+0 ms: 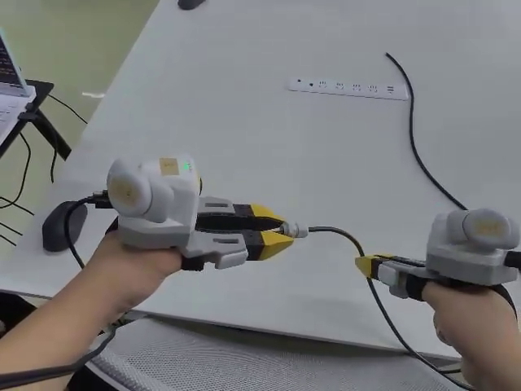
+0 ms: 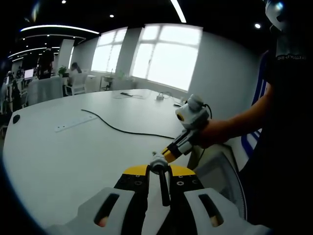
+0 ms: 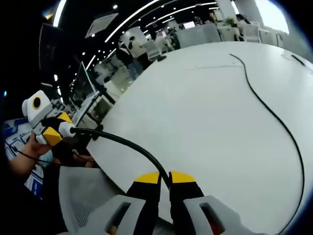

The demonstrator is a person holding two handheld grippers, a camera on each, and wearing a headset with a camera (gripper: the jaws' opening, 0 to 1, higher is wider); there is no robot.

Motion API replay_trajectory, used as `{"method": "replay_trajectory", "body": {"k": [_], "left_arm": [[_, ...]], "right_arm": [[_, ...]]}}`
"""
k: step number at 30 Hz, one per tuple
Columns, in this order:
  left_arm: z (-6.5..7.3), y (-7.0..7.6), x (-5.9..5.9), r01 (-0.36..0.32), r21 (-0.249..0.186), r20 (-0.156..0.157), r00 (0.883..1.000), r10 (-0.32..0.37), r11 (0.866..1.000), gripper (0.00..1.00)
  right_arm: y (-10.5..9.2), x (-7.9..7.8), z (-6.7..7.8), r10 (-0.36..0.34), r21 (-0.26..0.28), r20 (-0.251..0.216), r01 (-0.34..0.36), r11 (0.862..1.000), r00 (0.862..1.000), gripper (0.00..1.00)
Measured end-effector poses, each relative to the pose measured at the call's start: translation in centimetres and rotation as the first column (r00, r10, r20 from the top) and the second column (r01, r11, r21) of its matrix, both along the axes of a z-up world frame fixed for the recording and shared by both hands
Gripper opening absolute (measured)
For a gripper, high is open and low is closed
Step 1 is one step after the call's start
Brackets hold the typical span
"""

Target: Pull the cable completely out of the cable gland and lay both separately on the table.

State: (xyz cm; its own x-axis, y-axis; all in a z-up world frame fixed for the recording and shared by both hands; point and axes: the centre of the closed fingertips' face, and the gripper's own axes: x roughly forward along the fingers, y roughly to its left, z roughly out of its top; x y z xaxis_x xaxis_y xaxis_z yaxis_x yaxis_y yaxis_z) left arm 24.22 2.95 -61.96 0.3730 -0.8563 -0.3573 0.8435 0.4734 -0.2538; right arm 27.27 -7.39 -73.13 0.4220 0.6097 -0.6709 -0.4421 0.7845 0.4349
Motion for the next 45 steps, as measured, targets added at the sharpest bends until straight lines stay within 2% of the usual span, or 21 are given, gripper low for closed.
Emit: {"method": "replay_trajectory", "body": {"k": [8,14,16,18,20,22,24,26,27,28,29,30,31,33,34,35,36,38,39,42,45], "left_arm": [[0.4,-0.1,0.2,-0.013,-0.016,0.005,1.000,0.013,1.000,0.15],[0.3,-0.1,0.2,-0.020,-0.015,-0.001,1.000,0.020,1.000,0.15],[0.3,-0.1,0.2,-0.025,-0.014,-0.003,1.000,0.025,1.000,0.15],[0.3,-0.1,0.3,-0.029,-0.018,-0.004,1.000,0.029,0.999,0.15],[0.4,-0.1,0.3,-0.032,-0.023,-0.005,0.999,0.032,0.999,0.15],[0.3,-0.1,0.3,-0.031,-0.019,-0.006,0.999,0.031,0.999,0.15],[0.3,-0.1,0.3,-0.027,-0.015,-0.008,1.000,0.027,1.000,0.15],[0.2,-0.1,0.2,-0.027,-0.014,-0.012,1.000,0.027,1.000,0.15],[0.2,-0.1,0.2,-0.028,-0.014,-0.013,1.000,0.028,1.000,0.15],[0.2,-0.1,0.2,-0.028,-0.015,-0.013,1.000,0.028,0.999,0.15],[0.2,-0.1,0.1,-0.027,-0.013,-0.013,1.000,0.027,1.000,0.15],[0.2,-0.1,0.1,-0.026,-0.013,-0.014,1.000,0.026,1.000,0.15],[0.2,-0.1,0.0,-0.025,-0.012,-0.015,1.000,0.025,1.000,0.15],[0.2,-0.1,0.0,-0.025,-0.012,-0.016,1.000,0.025,1.000,0.15],[0.2,-0.1,0.0,-0.026,-0.013,-0.016,1.000,0.026,1.000,0.15],[0.2,-0.1,0.0,-0.028,-0.015,-0.016,0.999,0.028,0.999,0.15],[0.2,-0.1,0.0,-0.029,-0.015,-0.017,0.999,0.028,0.999,0.15],[0.1,0.0,-0.1,-0.030,-0.012,-0.017,0.999,0.029,0.999,0.15],[0.1,0.1,-0.1,-0.030,-0.011,-0.018,0.999,0.030,0.999,0.15],[0.1,0.1,-0.2,-0.030,-0.010,-0.020,0.999,0.030,0.999,0.15],[0.2,0.1,-0.3,-0.029,-0.012,-0.019,0.999,0.029,1.000,0.15]], "right_arm": [[0.0,-0.5,0.6,0.055,-0.020,0.042,-0.054,0.998,0.998,0.02],[0.2,-0.8,1.2,0.137,-0.053,0.104,-0.132,0.990,0.985,0.03],[0.0,-0.7,1.1,0.151,-0.064,0.121,-0.144,0.987,0.981,0.07],[0.1,-0.7,1.7,0.165,-0.061,0.147,-0.158,0.986,0.975,0.14],[0.1,-0.6,2.3,0.189,-0.080,0.177,-0.177,0.981,0.966,0.16],[0.2,-0.3,3.4,0.229,-0.108,0.230,-0.209,0.972,0.946,0.19],[0.8,-0.1,4.9,0.269,-0.126,0.289,-0.243,0.962,0.919,0.21],[1.8,0.1,6.3,0.339,-0.154,0.350,-0.303,0.940,0.874,0.22],[2.6,-0.1,7.1,0.400,-0.189,0.384,-0.353,0.916,0.832,0.23],[2.9,-0.1,7.3,0.421,-0.204,0.396,-0.369,0.907,0.816,0.23],[3.9,-0.5,8.0,0.486,-0.249,0.429,-0.418,0.874,0.761,0.23],[5.0,-1.0,8.5,0.539,-0.279,0.448,-0.462,0.842,0.713,0.24],[5.7,-1.3,8.8,0.563,-0.292,0.459,-0.481,0.827,0.688,0.23],[6.9,-1.8,8.6,0.607,-0.322,0.461,-0.515,0.795,0.648,0.22],[7.2,-1.5,8.6,0.609,-0.349,0.477,-0.499,0.793,0.634,0.19],[7.8,-1.7,8.3,0.626,-0.354,0.472,-0.516,0.780,0.621,0.16],[8.2,-2.0,8.0,0.636,-0.346,0.459,-0.534,0.771,0.620,0.16],[8.6,-2.0,7.7,0.662,-0.388,0.462,-0.537,0.749,0.590,0.17],[8.8,-2.2,7.6,0.667,-0.387,0.456,-0.544,0.744,0.589,0.16],[9.4,-2.5,8.1,0.663,-0.366,0.469,-0.554,0.747,0.584,0.15],[9.9,-2.7,8.2,0.665,-0.354,0.469,-0.566,0.745,0.581,0.11]]}}
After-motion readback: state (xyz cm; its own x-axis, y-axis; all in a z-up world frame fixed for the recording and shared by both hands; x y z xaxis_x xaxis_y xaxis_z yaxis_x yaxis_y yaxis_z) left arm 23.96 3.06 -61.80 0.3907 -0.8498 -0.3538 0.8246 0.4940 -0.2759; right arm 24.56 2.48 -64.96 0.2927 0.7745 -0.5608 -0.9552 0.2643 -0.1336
